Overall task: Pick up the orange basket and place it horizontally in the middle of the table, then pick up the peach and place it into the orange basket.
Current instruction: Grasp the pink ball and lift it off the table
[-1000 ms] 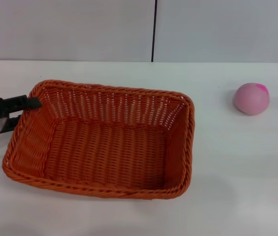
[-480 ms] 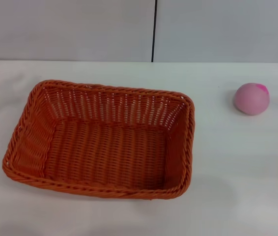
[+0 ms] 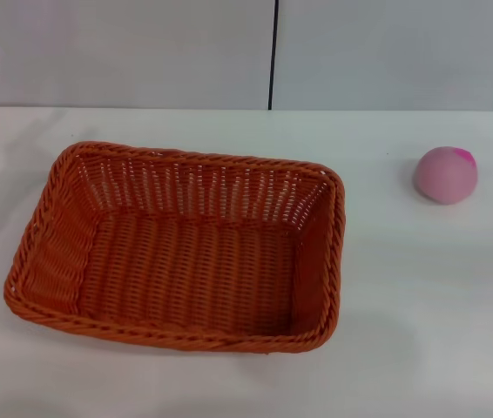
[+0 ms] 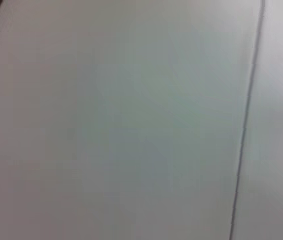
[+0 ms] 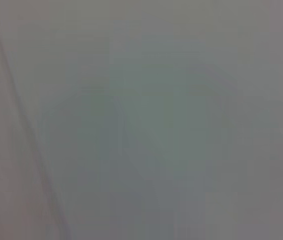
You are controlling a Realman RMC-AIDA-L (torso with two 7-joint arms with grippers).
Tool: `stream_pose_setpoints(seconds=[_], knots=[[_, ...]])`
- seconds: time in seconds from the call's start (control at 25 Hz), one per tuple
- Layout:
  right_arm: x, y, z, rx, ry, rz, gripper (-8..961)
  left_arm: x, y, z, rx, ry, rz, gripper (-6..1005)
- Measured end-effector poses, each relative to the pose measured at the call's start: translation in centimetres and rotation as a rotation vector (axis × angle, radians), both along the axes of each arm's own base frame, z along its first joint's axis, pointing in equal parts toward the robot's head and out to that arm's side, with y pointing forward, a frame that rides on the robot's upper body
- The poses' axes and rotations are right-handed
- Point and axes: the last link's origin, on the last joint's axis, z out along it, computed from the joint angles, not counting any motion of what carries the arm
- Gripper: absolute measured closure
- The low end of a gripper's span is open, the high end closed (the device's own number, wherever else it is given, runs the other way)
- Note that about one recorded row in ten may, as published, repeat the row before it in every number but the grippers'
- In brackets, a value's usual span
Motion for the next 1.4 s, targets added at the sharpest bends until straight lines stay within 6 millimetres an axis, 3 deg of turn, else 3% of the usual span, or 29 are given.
stream_pose_setpoints(seconds=[0.04, 0.2, 0.36, 0.4, 0.48, 0.56, 0.6, 0.64, 0.92, 1.08, 1.4], knots=[[0.0, 0.0, 0.0, 0.000, 0.000, 0.000, 299, 0.0, 0.0, 0.0, 0.000, 0.000, 0.000, 294], [-2.1, 2.2, 2.1, -0.298, -0.167, -0.068, 299, 0.1, -0.1, -0.4, 0.020, 0.030, -0.014, 295], [-3.3, 4.3, 2.1, -0.459, -0.304, -0.137, 299, 0.4, 0.1, -0.9, -0.003, 0.039, -0.030, 298], [-3.8, 5.7, 1.4, -0.535, -0.381, -0.163, 299, 0.7, 0.2, -1.2, -0.019, 0.041, -0.041, 299], [-4.1, 6.3, 0.9, -0.568, -0.413, -0.167, 299, 0.8, 0.3, -1.4, -0.025, 0.041, -0.046, 300], [-4.6, 7.8, -0.8, -0.616, -0.491, -0.176, 299, 1.3, 0.5, -1.9, -0.049, 0.046, -0.067, 301], [-5.1, 8.9, -2.6, -0.645, -0.562, -0.173, 299, 1.4, 0.5, -2.0, -0.058, 0.049, -0.074, 302], [-5.1, 8.9, -2.6, -0.645, -0.562, -0.173, 299, 1.6, 0.6, -2.2, -0.070, 0.052, -0.082, 303], [-6.2, 10.9, -8.1, -0.690, -0.714, -0.157, 298, 1.6, 0.4, -2.4, -0.084, 0.050, -0.082, 304], [-6.0, 11.1, -9.9, -0.711, -0.744, -0.164, 298, 1.3, 0.2, -2.5, -0.090, 0.054, -0.076, 304], [-5.1, 10.7, -10.5, -0.737, -0.766, -0.189, 299, 0.9, 0.0, -2.3, -0.079, 0.049, -0.058, 304]])
